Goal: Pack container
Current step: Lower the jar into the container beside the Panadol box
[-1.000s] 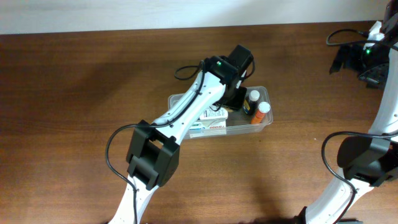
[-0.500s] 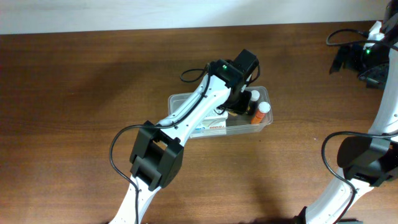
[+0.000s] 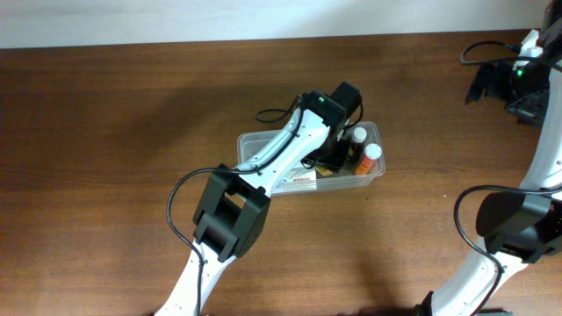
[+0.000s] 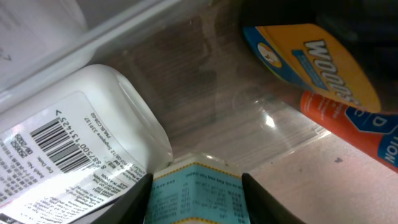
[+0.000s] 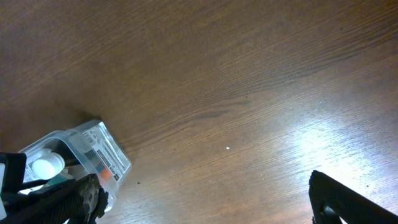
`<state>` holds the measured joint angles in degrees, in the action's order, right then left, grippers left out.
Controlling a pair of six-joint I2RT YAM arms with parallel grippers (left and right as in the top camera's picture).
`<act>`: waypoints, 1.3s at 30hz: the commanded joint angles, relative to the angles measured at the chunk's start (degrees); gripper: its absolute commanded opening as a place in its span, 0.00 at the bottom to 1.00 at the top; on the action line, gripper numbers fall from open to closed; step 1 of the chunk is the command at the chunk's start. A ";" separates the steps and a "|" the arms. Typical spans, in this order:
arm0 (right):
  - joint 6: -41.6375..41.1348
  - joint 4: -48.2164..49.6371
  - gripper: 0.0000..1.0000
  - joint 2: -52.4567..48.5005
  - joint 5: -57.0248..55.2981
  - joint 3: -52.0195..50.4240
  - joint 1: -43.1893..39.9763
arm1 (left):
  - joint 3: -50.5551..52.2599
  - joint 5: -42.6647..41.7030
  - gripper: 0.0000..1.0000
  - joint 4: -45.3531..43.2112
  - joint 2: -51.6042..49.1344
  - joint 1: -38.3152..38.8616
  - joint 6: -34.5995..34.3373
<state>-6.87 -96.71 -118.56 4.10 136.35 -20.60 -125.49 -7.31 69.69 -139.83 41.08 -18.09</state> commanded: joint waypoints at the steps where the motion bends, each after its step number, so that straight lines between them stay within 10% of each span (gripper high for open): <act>1: 0.20 0.04 0.98 1.07 -0.11 -0.24 -0.44 | -0.94 -0.79 0.41 0.28 -0.11 0.17 -0.79; 39: 0.17 0.04 0.98 1.07 -0.11 -0.24 -0.44 | -0.94 0.44 0.41 4.83 -0.11 0.13 -5.53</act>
<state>-6.87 -96.68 -118.56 4.10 136.35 -20.60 -126.23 -8.27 72.51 -139.83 41.04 -21.85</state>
